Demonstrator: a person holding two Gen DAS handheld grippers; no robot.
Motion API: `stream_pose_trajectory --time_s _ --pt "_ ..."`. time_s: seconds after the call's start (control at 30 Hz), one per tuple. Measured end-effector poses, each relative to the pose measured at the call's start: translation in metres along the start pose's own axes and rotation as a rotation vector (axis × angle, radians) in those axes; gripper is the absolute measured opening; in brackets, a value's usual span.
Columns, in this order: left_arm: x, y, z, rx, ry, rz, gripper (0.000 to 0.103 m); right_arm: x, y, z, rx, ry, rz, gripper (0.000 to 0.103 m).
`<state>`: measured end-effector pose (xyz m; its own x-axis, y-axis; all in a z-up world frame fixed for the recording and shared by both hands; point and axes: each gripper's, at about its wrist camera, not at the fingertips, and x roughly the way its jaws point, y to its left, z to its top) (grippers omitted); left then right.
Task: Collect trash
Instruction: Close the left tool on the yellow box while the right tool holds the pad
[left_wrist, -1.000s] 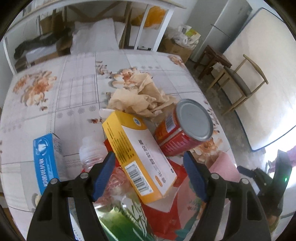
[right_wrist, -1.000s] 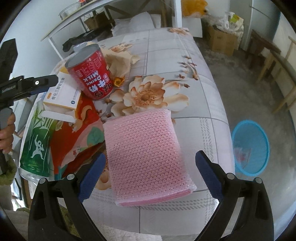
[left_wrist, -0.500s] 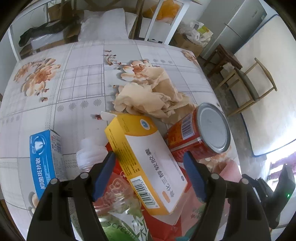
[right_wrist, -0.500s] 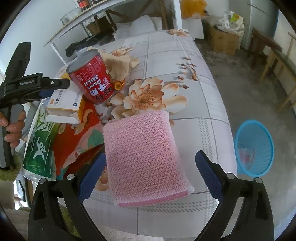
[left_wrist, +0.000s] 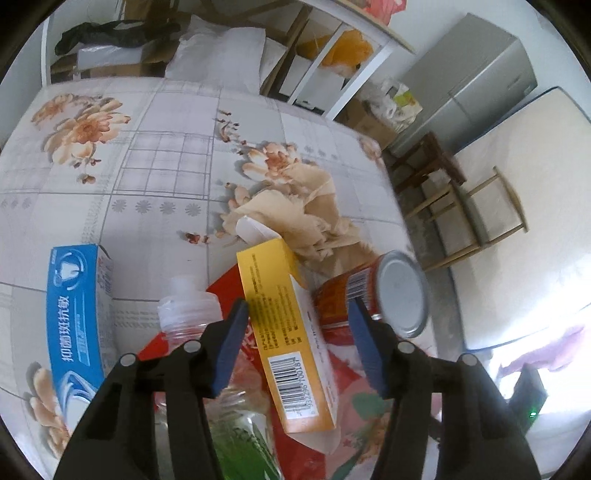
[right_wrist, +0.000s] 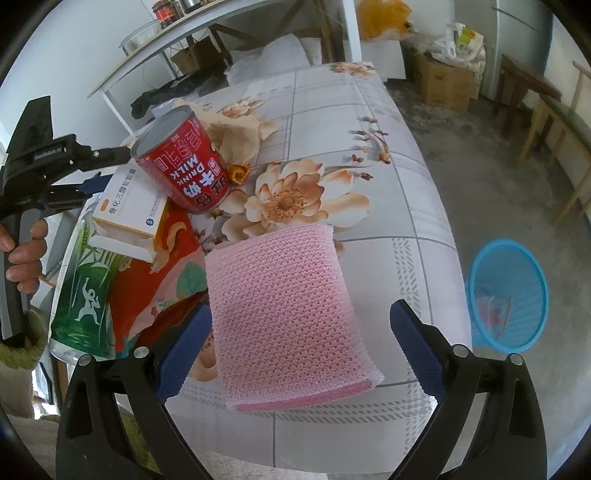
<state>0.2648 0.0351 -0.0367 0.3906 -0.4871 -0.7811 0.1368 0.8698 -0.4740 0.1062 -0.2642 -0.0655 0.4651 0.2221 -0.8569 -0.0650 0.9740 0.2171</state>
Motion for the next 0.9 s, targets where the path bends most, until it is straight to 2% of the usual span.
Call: stream_pose_trajectory --time_s 0.13,0.2,0.4,0.53,0.9 --pt "-0.007 -0.006 -0.004 0.002 -0.030 -0.073 0.054 -0.001 0.001 0.000 -0.003 -0.001 -0.002 0.093" --pt "-0.008 -0.012 -0.006 0.022 -0.043 -0.084 0.054 -0.001 0.001 0.000 -0.003 -0.001 -0.003 0.093" --pt "0.006 -0.022 -0.014 0.064 -0.006 -0.043 0.054 -0.001 0.001 0.000 -0.003 0.000 -0.004 0.093" --pt "0.009 -0.026 -0.017 0.095 -0.002 0.013 0.054 -0.001 0.001 0.000 -0.003 -0.006 -0.004 0.093" --pt "0.004 -0.021 -0.018 0.079 0.008 0.062 0.054 -0.002 0.004 0.001 -0.015 -0.006 -0.015 0.093"
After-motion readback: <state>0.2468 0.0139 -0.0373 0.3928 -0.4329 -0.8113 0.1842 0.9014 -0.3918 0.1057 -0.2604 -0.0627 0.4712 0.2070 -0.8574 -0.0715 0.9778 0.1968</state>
